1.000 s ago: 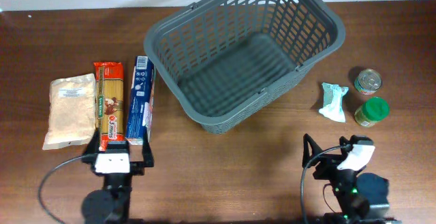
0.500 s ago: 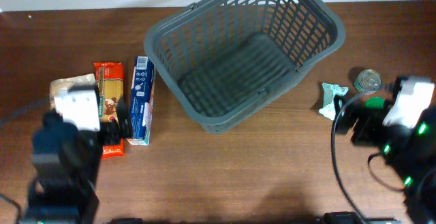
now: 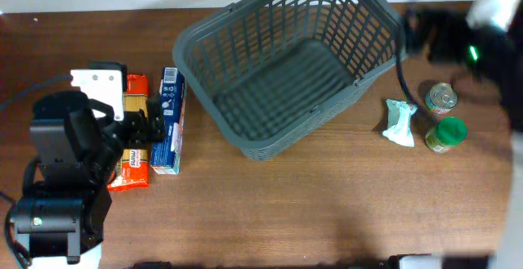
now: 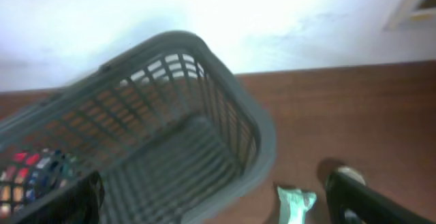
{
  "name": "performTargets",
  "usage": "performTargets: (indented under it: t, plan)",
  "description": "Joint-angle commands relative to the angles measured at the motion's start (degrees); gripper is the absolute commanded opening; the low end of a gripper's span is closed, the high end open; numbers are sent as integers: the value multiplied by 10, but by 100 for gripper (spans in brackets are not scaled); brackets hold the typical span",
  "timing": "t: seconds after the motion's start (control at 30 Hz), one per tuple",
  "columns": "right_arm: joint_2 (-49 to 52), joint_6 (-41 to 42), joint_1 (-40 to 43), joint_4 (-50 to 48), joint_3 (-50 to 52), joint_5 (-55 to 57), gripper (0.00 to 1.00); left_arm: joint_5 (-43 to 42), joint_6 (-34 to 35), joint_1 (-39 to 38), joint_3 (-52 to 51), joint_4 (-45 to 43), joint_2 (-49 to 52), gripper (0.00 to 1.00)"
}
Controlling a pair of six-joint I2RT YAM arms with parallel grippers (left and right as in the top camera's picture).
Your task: Pack container
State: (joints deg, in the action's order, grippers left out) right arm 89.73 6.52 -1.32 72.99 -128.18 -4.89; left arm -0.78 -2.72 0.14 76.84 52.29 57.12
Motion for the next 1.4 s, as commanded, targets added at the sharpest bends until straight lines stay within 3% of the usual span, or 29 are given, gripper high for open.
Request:
performTargets:
  t: [0.0, 0.13, 0.3, 0.93, 1.07, 1.23, 1.37]
  plan:
    - [120, -45, -5, 26, -104, -31, 99, -29, 6, 2, 12, 22, -2, 99]
    - [216, -98, -4, 54, -181, -23, 99, -29, -2, 2, 12, 47, 1, 99]
    - [276, -122, 23, 49, -182, -16, 99, -29, -3, 2, 12, 64, 2, 99]
    - [365, -123, 43, 31, -180, -84, 99, -55, -3, 2, 12, 87, 88, 99]
    - [366, -123, 43, 38, -180, -85, 87, -59, -3, 2, 12, 95, 112, 99]
    - [367, -123, 43, 51, -178, -84, 79, -59, -3, 2, 12, 99, 129, 99]
    - [367, -123, 43, 61, -177, -84, 62, -59, -3, 2, 12, 99, 132, 99]
